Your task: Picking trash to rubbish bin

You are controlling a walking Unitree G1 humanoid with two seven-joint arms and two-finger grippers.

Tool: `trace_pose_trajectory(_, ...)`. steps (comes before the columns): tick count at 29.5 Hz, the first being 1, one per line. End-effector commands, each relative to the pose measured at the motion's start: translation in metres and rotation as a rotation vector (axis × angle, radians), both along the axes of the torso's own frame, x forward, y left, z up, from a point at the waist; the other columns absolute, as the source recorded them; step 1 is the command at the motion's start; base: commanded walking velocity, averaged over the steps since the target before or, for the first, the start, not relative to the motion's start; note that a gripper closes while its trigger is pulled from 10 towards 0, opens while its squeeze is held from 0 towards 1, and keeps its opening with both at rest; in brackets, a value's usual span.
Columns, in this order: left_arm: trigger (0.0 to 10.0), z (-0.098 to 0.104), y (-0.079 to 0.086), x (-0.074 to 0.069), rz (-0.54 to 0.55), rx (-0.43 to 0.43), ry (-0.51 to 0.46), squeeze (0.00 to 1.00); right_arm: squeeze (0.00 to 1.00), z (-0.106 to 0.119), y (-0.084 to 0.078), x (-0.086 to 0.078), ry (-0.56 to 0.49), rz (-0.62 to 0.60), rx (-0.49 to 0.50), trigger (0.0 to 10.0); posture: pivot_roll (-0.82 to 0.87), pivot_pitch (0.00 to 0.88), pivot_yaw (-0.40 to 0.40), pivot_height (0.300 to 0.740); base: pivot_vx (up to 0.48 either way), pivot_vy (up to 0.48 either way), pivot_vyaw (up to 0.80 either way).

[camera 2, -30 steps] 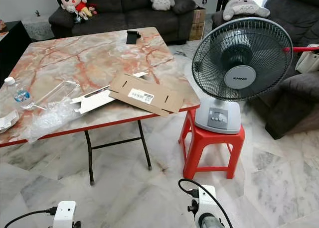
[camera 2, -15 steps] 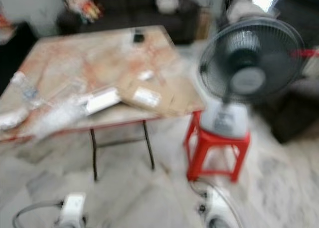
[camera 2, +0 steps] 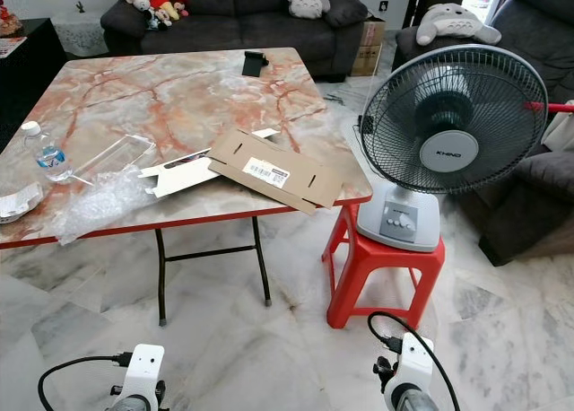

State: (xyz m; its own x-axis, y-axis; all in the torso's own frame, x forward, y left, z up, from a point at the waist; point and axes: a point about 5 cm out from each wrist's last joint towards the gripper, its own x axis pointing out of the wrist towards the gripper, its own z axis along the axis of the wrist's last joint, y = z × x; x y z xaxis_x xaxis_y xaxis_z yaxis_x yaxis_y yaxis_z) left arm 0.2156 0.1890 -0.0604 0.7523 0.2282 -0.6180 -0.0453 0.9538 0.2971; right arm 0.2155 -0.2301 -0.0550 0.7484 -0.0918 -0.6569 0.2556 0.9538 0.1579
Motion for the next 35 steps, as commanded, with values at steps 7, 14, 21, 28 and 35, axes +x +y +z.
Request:
trace_pose_trajectory(7, 10.0, 0.089, -0.002, 0.067, -0.081, 0.173, -0.582, 0.00, 0.00, 0.080, 0.018, 0.087, -0.475, 0.116, -0.010, 10.0, -0.02, 0.000, -0.014, 0.740, 0.000, 0.000, 0.00)
trace_pose_trajectory(14, 10.0, 0.153, -0.029, 0.085, -0.131, 0.177, -0.876, 0.00, 0.00, 0.166, 0.053, 0.132, -0.873, 0.224, -0.029, 10.0, -0.02, 0.000, -0.018, 0.740, 0.000, 0.000, 0.00)
trace_pose_trajectory(21, 10.0, 0.182, -0.038, 0.090, -0.124, 0.146, -0.963, 0.00, 0.00, 0.208, 0.076, 0.139, -1.041, 0.250, -0.017, 10.0, -0.02, 0.004, -0.019, 0.740, 0.000, 0.000, 0.00)
trace_pose_trajectory(28, 10.0, 0.198, -0.052, 0.113, -0.097, 0.009, -0.941, 0.00, 0.00, 0.214, 0.118, 0.142, -1.033, 0.372, 0.033, 10.0, -0.02, 0.000, -0.024, 0.740, 0.000, 0.000, 0.00)
trace_pose_trajectory(35, 10.0, 0.212, -0.064, 0.120, -0.122, -0.050, -0.972, 0.00, 0.00, 0.213, 0.133, 0.143, -0.992, 0.400, 0.069, 10.0, -0.02, 0.000, -0.023, 0.740, 0.000, 0.000, 0.00)
